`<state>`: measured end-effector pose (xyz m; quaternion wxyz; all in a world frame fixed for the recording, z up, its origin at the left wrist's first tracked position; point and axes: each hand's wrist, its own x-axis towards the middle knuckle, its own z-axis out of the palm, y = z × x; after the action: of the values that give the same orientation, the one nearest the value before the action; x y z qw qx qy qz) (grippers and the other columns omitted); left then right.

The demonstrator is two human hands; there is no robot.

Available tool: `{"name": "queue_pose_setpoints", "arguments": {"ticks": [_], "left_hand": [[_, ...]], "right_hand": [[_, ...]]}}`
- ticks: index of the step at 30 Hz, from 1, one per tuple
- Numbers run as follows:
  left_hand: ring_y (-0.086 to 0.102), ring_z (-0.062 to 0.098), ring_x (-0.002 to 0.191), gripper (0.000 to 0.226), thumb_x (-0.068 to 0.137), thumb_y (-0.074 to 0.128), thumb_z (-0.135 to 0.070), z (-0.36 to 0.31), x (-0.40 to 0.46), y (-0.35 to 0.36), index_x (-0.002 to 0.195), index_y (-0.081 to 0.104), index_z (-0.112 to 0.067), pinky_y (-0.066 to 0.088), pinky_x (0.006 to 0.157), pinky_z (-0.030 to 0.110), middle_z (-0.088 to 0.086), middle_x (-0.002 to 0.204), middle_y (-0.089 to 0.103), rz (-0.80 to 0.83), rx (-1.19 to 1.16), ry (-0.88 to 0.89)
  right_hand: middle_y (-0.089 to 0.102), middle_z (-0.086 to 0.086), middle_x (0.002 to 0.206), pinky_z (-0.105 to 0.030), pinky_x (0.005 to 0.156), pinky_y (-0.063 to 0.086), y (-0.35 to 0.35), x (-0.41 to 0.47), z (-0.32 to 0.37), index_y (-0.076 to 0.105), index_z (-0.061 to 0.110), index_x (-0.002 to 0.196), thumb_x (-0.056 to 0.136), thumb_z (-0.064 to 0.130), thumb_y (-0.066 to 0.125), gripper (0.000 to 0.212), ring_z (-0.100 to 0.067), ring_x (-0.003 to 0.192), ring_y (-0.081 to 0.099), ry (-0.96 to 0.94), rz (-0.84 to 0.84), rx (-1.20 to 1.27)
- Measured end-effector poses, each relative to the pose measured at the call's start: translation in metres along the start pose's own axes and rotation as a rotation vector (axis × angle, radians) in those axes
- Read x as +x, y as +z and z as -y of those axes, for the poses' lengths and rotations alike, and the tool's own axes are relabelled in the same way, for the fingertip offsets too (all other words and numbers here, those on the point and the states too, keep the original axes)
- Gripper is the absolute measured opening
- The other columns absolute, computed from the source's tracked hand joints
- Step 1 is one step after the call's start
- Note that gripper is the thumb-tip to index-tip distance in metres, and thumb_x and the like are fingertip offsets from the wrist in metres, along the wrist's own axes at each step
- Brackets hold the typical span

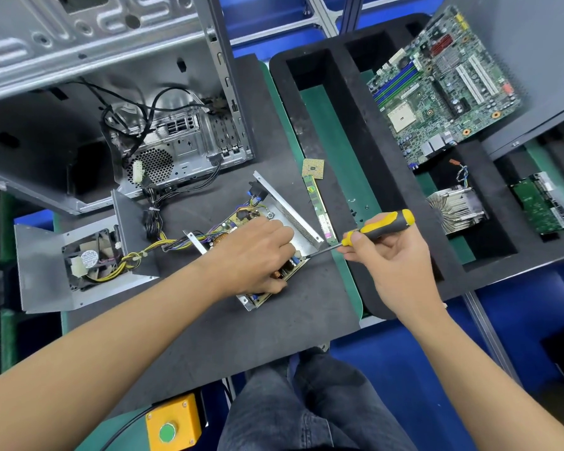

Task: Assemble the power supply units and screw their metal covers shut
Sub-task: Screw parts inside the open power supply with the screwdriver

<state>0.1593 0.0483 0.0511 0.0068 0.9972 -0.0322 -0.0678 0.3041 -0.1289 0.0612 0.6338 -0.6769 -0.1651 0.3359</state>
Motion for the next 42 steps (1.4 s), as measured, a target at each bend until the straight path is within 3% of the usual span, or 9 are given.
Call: {"name": "queue_pose_setpoints", "arguments": {"ticks": [3, 7, 13, 23, 32, 36, 42], "left_hand": [[0.053, 0.024, 0.069, 0.039, 0.068, 0.077, -0.048, 0.0, -0.001, 0.0, 0.073, 0.065, -0.011, 0.04, 0.06, 0.035, 0.003, 0.074, 0.053, 0.0, -0.006, -0.003], [0.053, 0.026, 0.068, 0.038, 0.068, 0.078, -0.044, -0.001, -0.001, -0.001, 0.073, 0.064, -0.009, 0.039, 0.059, 0.034, 0.004, 0.075, 0.053, -0.004, -0.025, -0.008], [0.053, 0.027, 0.069, 0.038, 0.069, 0.077, -0.043, -0.001, -0.001, -0.002, 0.073, 0.064, -0.008, 0.037, 0.06, 0.035, 0.005, 0.075, 0.054, -0.006, -0.045, -0.014], [0.052, 0.028, 0.07, 0.037, 0.07, 0.077, -0.041, 0.0, -0.001, -0.003, 0.075, 0.064, -0.007, 0.04, 0.06, 0.036, 0.006, 0.076, 0.054, 0.017, -0.069, -0.016], [0.052, 0.028, 0.072, 0.036, 0.072, 0.074, -0.04, 0.0, -0.001, -0.001, 0.079, 0.066, -0.006, 0.04, 0.062, 0.038, 0.007, 0.079, 0.054, 0.023, -0.081, -0.023], [0.052, 0.028, 0.071, 0.035, 0.071, 0.075, -0.04, 0.0, -0.001, -0.001, 0.078, 0.066, -0.006, 0.041, 0.062, 0.038, 0.007, 0.078, 0.054, 0.02, -0.079, -0.021], [0.052, 0.028, 0.071, 0.034, 0.07, 0.075, -0.039, 0.001, -0.001, -0.002, 0.079, 0.066, -0.007, 0.041, 0.062, 0.038, 0.006, 0.078, 0.054, 0.035, -0.075, -0.021]], "right_hand": [[0.071, -0.008, 0.089, -0.038, 0.079, 0.061, 0.004, -0.002, -0.006, 0.059, 0.034, 0.087, 0.084, 0.012, 0.073, 0.026, -0.027, 0.083, 0.074, -0.033, 0.03, -0.081], [0.07, 0.002, 0.089, -0.032, 0.079, 0.061, 0.008, -0.001, -0.012, 0.059, 0.037, 0.086, 0.082, 0.018, 0.073, 0.025, -0.02, 0.084, 0.074, -0.054, 0.049, -0.156], [0.069, 0.009, 0.088, -0.034, 0.08, 0.061, 0.009, 0.002, -0.017, 0.058, 0.035, 0.087, 0.084, 0.014, 0.074, 0.027, -0.019, 0.082, 0.073, -0.06, 0.041, -0.214], [0.07, 0.006, 0.089, -0.041, 0.082, 0.06, 0.011, 0.003, -0.019, 0.057, 0.035, 0.088, 0.086, 0.016, 0.074, 0.026, -0.023, 0.082, 0.073, -0.03, 0.051, -0.234], [0.07, 0.005, 0.09, -0.033, 0.079, 0.06, 0.012, 0.004, -0.02, 0.057, 0.037, 0.087, 0.087, 0.013, 0.074, 0.029, -0.022, 0.081, 0.073, -0.038, 0.069, -0.256], [0.069, 0.012, 0.085, -0.021, 0.073, 0.056, 0.014, 0.002, -0.018, 0.057, 0.03, 0.089, 0.085, 0.014, 0.075, 0.025, -0.009, 0.075, 0.071, -0.074, 0.084, -0.321], [0.068, 0.011, 0.082, -0.031, 0.072, 0.057, 0.019, -0.001, -0.007, 0.054, 0.024, 0.088, 0.083, 0.018, 0.076, 0.024, -0.007, 0.074, 0.071, -0.141, 0.182, -0.527]]}}
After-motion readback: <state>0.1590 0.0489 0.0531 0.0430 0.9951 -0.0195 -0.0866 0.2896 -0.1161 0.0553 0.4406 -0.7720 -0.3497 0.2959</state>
